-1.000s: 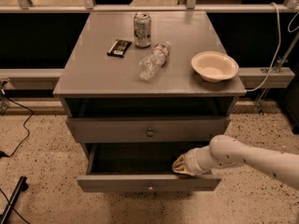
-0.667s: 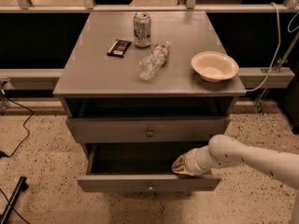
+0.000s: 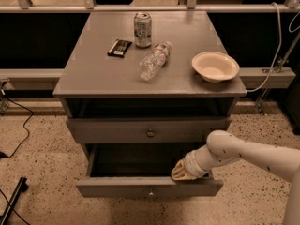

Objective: Open middle drawer

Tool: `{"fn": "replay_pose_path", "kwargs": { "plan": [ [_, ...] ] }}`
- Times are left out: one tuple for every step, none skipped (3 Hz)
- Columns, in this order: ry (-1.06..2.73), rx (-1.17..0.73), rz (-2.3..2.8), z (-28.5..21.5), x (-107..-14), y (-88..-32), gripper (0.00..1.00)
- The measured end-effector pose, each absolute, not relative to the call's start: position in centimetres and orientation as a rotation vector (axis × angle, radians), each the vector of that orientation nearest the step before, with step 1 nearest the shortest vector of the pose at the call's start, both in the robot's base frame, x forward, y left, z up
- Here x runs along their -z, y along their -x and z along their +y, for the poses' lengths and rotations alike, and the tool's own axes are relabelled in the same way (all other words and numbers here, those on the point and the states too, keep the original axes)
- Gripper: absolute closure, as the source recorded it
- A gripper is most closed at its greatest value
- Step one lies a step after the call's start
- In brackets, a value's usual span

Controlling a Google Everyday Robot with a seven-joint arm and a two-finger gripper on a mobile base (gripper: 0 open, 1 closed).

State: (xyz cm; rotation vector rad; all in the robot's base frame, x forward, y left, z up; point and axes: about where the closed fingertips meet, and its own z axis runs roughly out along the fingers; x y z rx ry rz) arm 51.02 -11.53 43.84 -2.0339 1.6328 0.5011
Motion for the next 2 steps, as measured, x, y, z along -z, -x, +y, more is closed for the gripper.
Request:
{"fn": "replay_pose_path", "kwargs": {
  "plan": [
    [2.098,-0.638,1.615,-11.3,-44.3,-48.7,1.0],
    [2.131,-0.717,1.595,-11.0,-45.6,-47.1,1.0]
  ]
}}
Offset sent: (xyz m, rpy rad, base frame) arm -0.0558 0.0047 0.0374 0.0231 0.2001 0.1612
